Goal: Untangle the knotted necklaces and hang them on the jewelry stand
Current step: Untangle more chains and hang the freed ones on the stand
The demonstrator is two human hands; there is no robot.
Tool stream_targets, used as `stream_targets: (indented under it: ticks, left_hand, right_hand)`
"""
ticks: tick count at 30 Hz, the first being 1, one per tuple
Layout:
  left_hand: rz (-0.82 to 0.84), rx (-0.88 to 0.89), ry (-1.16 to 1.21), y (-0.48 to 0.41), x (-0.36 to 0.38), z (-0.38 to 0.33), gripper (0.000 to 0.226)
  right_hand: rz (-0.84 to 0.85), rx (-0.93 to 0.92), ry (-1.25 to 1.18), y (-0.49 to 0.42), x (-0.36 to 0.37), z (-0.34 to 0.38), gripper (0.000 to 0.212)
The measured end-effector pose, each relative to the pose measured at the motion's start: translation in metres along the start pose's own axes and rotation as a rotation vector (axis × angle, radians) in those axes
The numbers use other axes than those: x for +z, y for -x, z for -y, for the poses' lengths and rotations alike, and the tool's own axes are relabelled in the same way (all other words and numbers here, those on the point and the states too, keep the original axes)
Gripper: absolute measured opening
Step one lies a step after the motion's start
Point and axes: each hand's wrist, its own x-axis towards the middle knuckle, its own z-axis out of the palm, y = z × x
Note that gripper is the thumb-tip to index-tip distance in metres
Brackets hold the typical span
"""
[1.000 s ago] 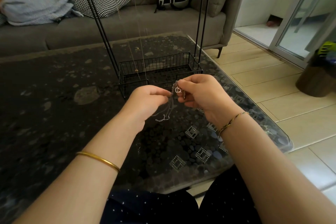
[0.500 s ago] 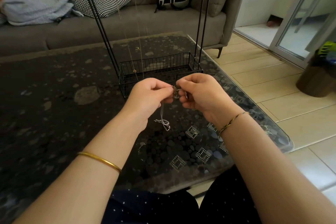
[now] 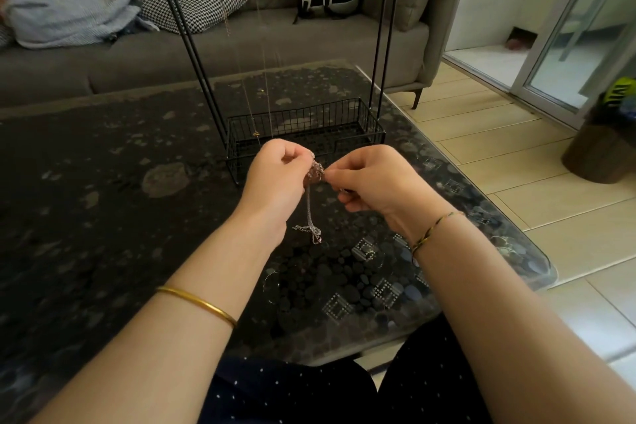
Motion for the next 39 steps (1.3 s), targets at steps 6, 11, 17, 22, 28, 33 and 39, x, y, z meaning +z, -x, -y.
stream_targets:
  ticks: [6, 11, 17, 22, 28, 33, 39]
  left_hand:
    - [0.045, 0.091, -0.139, 0.0009, 0.0022, 0.0005, 0.011]
    - [0.123, 0.113, -0.217, 0.0029, 0.0036, 0.0010, 0.012]
    - [0.133, 0.178, -0.306, 0.0055, 0.0015, 0.0008, 0.018]
    - [0.037, 0.113, -0.179, 0.0006, 0.0013, 0.0023, 0.019]
    - [-0.011, 0.063, -0.033, -0.0004, 0.0024, 0.0017, 0.016]
    - [0.031, 0.091, -0.066, -0.0007, 0.0010, -0.0001, 0.020]
    - [0.166, 0.264, -0.343, 0.0040, 0.0029, 0.0013, 0.024]
  right_hand:
    - [-0.072, 0.036, -0.159, 0.0001, -0.0006, -0.0004, 0.013]
    - [-0.101, 0.059, -0.216, -0.0013, 0.0000, -0.0007, 0.012]
    - [-0.087, 0.043, -0.207, -0.0011, -0.0011, 0.0001, 0.014]
    - [-0.041, 0.002, -0.050, 0.0024, -0.0004, -0.0009, 0.015]
    - [0.022, -0.010, 0.039, 0.0024, 0.0027, 0.0019, 0.016]
    - [-0.087, 0.047, -0.119, -0.0021, 0.0032, -0.0003, 0.012]
    - [-0.113, 0.070, -0.262, -0.0036, 0.0000, -0.0016, 0.010]
